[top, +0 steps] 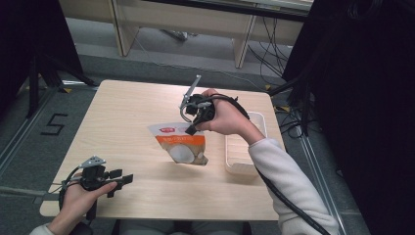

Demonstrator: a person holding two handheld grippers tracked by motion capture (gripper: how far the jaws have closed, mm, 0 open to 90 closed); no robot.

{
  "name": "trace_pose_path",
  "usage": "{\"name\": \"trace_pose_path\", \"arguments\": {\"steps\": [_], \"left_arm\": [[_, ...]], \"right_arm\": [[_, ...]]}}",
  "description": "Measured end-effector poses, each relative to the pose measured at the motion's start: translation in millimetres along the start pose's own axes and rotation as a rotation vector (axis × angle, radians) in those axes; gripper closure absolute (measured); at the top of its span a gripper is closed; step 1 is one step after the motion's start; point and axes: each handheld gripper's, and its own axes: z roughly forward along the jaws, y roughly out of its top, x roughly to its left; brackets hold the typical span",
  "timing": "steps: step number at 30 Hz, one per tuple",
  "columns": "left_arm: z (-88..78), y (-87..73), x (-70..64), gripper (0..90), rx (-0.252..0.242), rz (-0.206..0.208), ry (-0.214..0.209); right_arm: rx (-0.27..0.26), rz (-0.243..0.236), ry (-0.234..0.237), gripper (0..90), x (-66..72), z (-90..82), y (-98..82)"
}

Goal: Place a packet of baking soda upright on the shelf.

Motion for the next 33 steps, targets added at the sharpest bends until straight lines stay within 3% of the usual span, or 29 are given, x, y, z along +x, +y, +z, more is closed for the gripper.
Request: {"name": "trace_pose_path", "arguments": {"steps": [10,11,14,16,17,20,21,22,27,28,29,33], "left_arm": [[0.2,-0.2,0.3,40.7,0.002,0.001,-0.001],[0.3,-0.2,0.4,40.7,0.004,0.000,-0.001],[0.2,-0.1,0.4,40.7,0.004,0.000,0.000],[0.3,-0.2,0.5,40.7,0.002,-0.001,0.001],[0.3,-0.2,0.5,40.7,0.004,0.000,0.001],[0.3,-0.2,0.6,40.7,0.002,-0.001,0.001],[0.3,-0.2,0.6,40.7,0.002,-0.001,0.001],[0.3,-0.2,0.5,40.7,0.003,-0.001,0.002],[0.3,-0.2,0.5,40.7,0.005,0.000,0.002],[0.1,0.0,0.4,40.7,0.009,0.001,0.004],[0.1,0.1,0.4,40.7,0.010,0.001,0.006],[0.2,0.1,1.0,40.7,0.010,0.001,0.009]], "right_arm": [[-0.006,0.020,-0.010,90.0,-6.7,-22.2,-18.2],[-0.010,-0.001,-0.014,90.0,-9.1,-23.5,-20.6],[0.001,0.029,-0.017,90.0,-9.9,-28.0,-26.7],[-0.009,0.006,-0.021,90.0,-13.2,-30.5,-30.1],[0.002,0.033,-0.021,90.0,-12.0,-32.6,-31.8],[-0.003,0.026,-0.021,90.0,-13.8,-36.6,-36.4],[-0.014,-0.006,-0.020,90.0,-16.1,-37.1,-38.1],[-0.020,0.016,-0.014,90.0,-15.0,-38.5,-39.6],[-0.009,0.021,-0.029,90.0,-17.7,-47.6,-50.4],[-0.023,0.033,-0.011,90.0,-17.2,-48.9,-52.2],[-0.016,0.018,-0.029,90.0,-18.6,-50.9,-54.4],[-0.020,0.047,-0.026,90.0,-17.2,-59.1,-61.8]]}}
